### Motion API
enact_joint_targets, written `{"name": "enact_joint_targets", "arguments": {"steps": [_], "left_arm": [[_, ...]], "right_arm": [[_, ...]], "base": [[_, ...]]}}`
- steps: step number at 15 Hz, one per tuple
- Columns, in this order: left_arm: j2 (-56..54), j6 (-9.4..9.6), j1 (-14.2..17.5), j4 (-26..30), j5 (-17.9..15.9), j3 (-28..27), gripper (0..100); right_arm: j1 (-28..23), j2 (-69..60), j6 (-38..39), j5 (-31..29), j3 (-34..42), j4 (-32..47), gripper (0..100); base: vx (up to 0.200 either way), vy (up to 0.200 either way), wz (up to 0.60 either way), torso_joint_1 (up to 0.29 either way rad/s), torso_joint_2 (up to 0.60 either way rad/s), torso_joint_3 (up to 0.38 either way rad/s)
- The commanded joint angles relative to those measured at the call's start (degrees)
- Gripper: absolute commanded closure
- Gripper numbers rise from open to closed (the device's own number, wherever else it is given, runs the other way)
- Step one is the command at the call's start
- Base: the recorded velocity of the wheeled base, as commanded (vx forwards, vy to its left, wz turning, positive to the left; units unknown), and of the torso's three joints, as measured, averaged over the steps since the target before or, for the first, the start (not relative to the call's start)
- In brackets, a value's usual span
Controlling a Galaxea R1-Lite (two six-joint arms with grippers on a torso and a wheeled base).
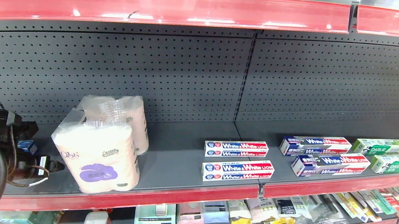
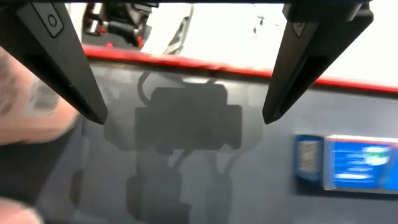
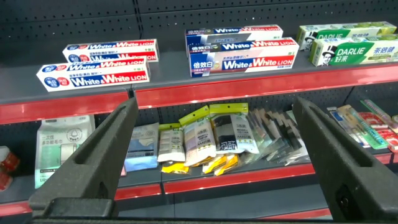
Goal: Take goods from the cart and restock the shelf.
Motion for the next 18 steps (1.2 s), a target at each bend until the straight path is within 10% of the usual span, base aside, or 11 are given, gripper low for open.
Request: {"name": "enact_joint_targets", "arguments": {"steps": [1,4,9,14,18], "left_arm": [[-4.9,0.52,1.94,-0.04,-0.22,1.94,0],[-17.64,0.43,2.65,1.72,-1.98,4.75,0],[-68.35,5.97,-6.23,13.41,-4.35,20.04,0],[-95.6,2.71,-8.78,17.19,-14.98,32.26,0],[-95.25,-5.02,-8.78,16.4,-2.5,32.52,0]], "right_arm": [[0.0,0.07,0.0,0.0,0.0,-0.01,0],[0.0,0.07,0.0,0.0,0.0,-0.01,0],[0.0,0.07,0.0,0.0,0.0,-0.01,0],[0.0,0.07,0.0,0.0,0.0,-0.01,0],[0.0,0.16,0.0,0.0,0.0,-0.01,0]], "base": [[0.0,0.0,0.0,0.0,0.0,0.0],[0.0,0.0,0.0,0.0,0.0,0.0],[0.0,0.0,0.0,0.0,0.0,0.0],[0.0,0.0,0.0,0.0,0.0,0.0],[0.0,0.0,0.0,0.0,0.0,0.0]]}}
